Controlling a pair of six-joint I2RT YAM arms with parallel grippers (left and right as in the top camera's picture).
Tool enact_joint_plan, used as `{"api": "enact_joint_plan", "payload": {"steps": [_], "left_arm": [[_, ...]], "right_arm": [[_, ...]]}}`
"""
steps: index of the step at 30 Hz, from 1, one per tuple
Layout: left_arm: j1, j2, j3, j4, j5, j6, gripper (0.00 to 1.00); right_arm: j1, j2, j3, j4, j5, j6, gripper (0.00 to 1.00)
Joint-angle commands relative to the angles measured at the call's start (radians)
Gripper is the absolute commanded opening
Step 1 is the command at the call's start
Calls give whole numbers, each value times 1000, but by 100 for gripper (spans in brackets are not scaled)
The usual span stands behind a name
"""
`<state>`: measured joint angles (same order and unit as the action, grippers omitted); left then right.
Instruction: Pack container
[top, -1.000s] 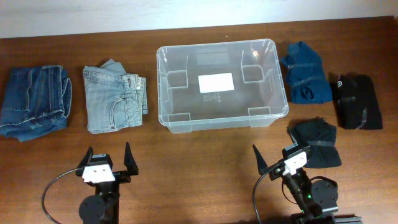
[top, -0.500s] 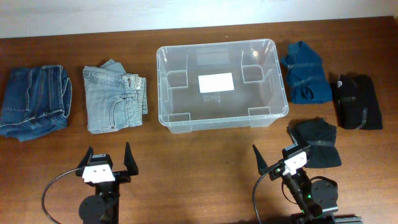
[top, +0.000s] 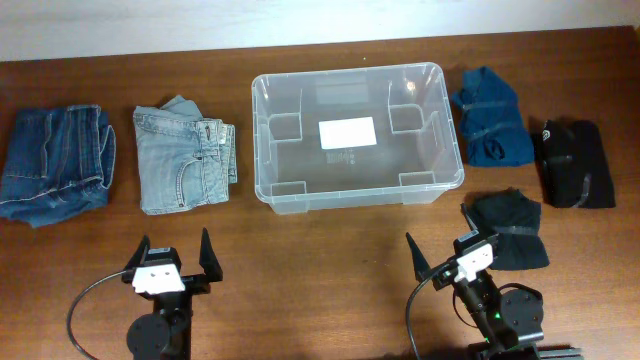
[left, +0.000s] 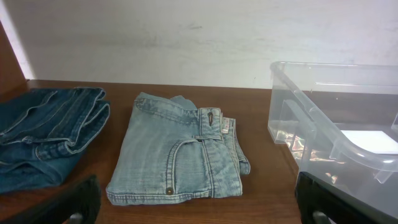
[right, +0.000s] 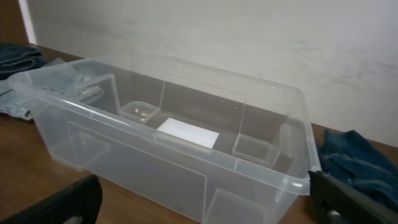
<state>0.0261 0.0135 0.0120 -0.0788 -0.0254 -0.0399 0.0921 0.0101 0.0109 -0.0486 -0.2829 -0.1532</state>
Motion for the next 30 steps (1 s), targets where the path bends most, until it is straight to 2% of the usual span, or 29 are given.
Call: {"api": "enact_joint_plan", "payload": {"steps": [1, 6, 10, 13, 15, 23, 27, 30], "left_arm": [[6, -7, -3, -4, 7, 18, 99], [6, -7, -3, -4, 7, 18, 99], [6, -7, -3, -4, 7, 18, 99], [6, -7, -3, -4, 7, 18, 99], [6, -7, -3, -4, 7, 18, 99], [6, -7, -3, -4, 7, 18, 99], [6, -7, -3, -4, 7, 18, 99], [6, -7, -3, -4, 7, 18, 100]], "right_arm": [[-8, -7, -5, 15, -73, 13, 98], [-8, -7, -5, 13, -312, 13, 98], [-8, -7, -5, 101, -445, 30, 99], [-8, -7, 15, 202, -447, 131, 98], [-8, -7, 41, 225, -447, 144, 99], [-8, -6, 146, 187, -410, 144, 98], [-9, 11, 254, 63, -272, 135, 98], [-9, 67, 379, -72, -152, 74, 99]]}}
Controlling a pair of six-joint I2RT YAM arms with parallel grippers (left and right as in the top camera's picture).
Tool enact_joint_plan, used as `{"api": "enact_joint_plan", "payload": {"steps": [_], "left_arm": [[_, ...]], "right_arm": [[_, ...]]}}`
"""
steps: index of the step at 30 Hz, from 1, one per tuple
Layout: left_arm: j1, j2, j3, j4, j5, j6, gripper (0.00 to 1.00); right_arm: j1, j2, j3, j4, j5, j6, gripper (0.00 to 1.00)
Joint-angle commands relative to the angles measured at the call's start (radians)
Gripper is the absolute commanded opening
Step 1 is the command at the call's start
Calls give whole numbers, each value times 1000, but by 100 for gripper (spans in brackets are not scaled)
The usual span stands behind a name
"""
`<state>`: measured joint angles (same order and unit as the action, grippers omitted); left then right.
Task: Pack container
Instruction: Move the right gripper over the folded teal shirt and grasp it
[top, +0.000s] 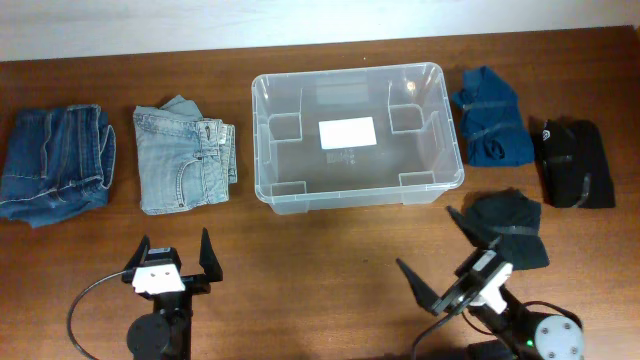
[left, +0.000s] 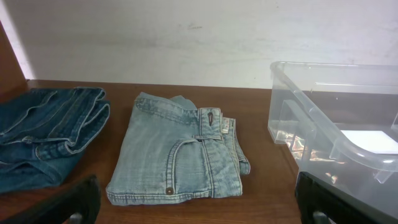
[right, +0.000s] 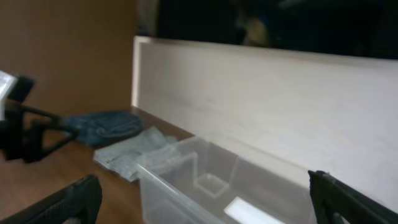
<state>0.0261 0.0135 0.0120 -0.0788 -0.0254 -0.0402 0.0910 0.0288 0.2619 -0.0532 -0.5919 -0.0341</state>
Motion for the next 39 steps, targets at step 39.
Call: {"api": "enact_joint_plan", "payload": {"steps": [39], "left_arm": [[6, -7, -3, -4, 7, 19, 99]], "right_arm": [[-561, 2054, 1672, -1002, 244, -302, 99]]}}
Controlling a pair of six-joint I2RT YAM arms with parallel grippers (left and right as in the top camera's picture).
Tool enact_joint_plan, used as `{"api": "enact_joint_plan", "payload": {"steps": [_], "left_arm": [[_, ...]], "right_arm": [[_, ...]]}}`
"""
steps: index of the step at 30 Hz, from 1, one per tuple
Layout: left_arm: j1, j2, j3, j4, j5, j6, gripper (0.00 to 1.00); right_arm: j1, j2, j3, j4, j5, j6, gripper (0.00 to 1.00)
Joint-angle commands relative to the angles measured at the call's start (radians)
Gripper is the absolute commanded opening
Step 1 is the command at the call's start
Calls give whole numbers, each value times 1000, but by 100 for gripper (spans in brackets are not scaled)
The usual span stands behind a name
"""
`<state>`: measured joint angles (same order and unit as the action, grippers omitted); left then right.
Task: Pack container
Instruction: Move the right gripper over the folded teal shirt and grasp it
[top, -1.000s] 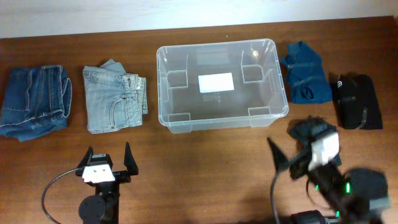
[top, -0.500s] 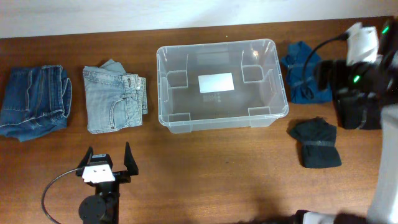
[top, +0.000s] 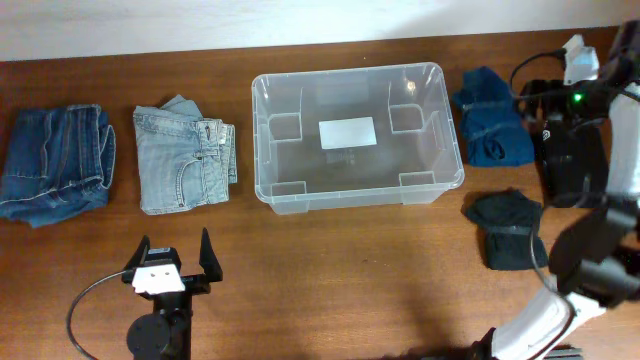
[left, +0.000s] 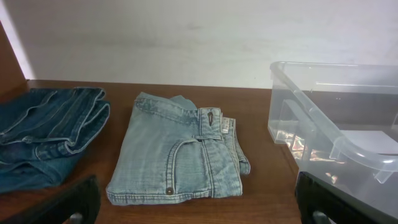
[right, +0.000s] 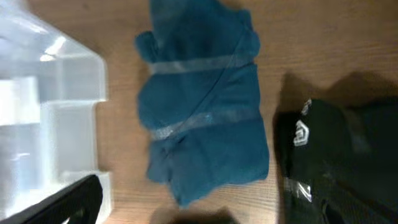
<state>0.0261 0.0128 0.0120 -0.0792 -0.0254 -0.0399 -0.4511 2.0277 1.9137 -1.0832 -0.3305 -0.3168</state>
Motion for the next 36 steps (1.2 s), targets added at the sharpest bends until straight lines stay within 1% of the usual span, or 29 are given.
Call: {"api": "enact_joint_plan", "payload": {"steps": [1, 7, 11, 16, 23, 36], "left_arm": [[6, -6, -3, -4, 7, 18, 99], [6, -6, -3, -4, 7, 18, 99], [6, -6, -3, -4, 7, 18, 99], [6, -6, -3, -4, 7, 18, 99], [6, -6, -3, -4, 7, 18, 99], [6, -6, -3, -4, 7, 18, 99]], "right_arm": [[-22, 74, 21, 48, -13, -19, 99], [-34, 167, 21, 147, -20, -19, 99], [-34, 216, 21, 183, -79, -20, 98], [-32, 238, 20, 218, -158, -19, 98], [-32, 276, 20, 220, -160, -19, 98], [-32, 353, 20, 201, -240, -16, 99]]}}
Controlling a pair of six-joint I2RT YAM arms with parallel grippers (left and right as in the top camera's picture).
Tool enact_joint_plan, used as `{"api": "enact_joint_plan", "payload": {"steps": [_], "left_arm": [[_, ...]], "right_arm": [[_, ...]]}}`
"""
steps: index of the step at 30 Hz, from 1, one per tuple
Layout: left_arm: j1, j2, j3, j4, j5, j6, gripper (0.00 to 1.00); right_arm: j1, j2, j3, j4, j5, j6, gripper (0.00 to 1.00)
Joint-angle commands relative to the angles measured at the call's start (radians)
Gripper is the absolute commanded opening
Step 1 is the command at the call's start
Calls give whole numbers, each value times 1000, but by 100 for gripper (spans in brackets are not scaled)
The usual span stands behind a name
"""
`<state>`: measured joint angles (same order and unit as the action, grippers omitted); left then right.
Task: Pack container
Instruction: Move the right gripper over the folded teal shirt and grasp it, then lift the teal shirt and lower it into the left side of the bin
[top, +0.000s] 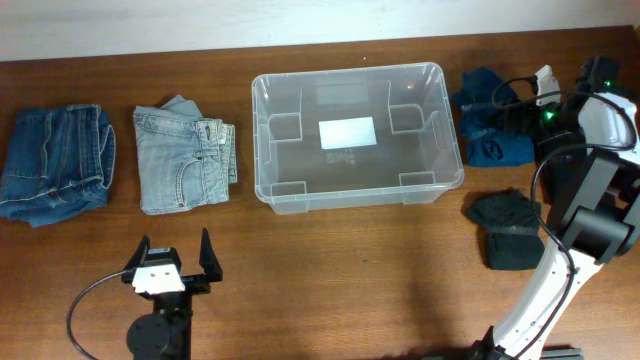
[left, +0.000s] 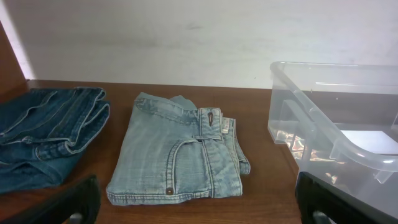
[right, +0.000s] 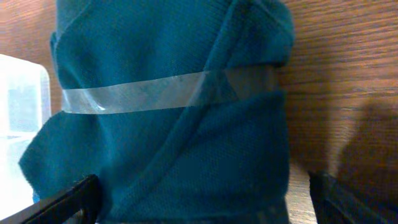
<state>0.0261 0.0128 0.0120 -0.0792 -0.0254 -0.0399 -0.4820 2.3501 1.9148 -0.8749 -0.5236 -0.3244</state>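
The clear plastic container (top: 350, 135) stands open at the table's middle, with only a white label on its floor. To its right lies a teal folded garment (top: 488, 120) bound with clear tape (right: 168, 93). My right gripper (top: 512, 108) is open low over it, and its fingers (right: 62, 202) straddle the cloth in the right wrist view. Light jeans (top: 185, 165) and dark jeans (top: 55, 165) lie left of the container. My left gripper (top: 178, 262) is open near the front edge, facing the light jeans (left: 180, 158).
A black folded garment (top: 575, 170) lies at the far right, partly under my right arm. A smaller black bundle (top: 512, 232) sits in front of the teal one. The container's near corner (left: 336, 134) shows in the left wrist view.
My right gripper has come down from higher over the teal and black garments to just above the teal one, its fingers on either side. The left arm has not moved.
My right gripper was first low at the front right, facing the container. Then it was tilted up, looking over the table. Then it was above the far-right garments, looking down. Now it is open and close over the teal garment. The left gripper stayed put.
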Motion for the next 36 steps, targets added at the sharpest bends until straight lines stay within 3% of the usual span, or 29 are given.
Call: {"api": "enact_joint_plan", "payload": {"steps": [1, 7, 10, 17, 19, 26, 30, 36], "left_arm": [[6, -6, -3, -4, 7, 18, 99], [6, -6, -3, -4, 8, 18, 99], [6, -6, -3, -4, 7, 18, 99], [6, -6, -3, -4, 7, 18, 99], [6, -6, -3, -4, 7, 18, 99], [6, -6, -3, -4, 7, 18, 99], [6, -6, -3, -4, 7, 18, 99], [6, -6, -3, -4, 7, 18, 99]], "right_arm": [[-2, 31, 19, -7, -49, -8, 99], [2, 31, 19, -9, -50, 76, 100], [7, 31, 19, -19, -53, 75, 89], [32, 32, 11, -45, -52, 75, 87], [40, 32, 8, -48, -52, 75, 79], [48, 32, 7, -51, -51, 122, 30], [22, 31, 27, -64, -99, 192, 10], [-55, 13, 168, -199, -414, 192, 4]]}}
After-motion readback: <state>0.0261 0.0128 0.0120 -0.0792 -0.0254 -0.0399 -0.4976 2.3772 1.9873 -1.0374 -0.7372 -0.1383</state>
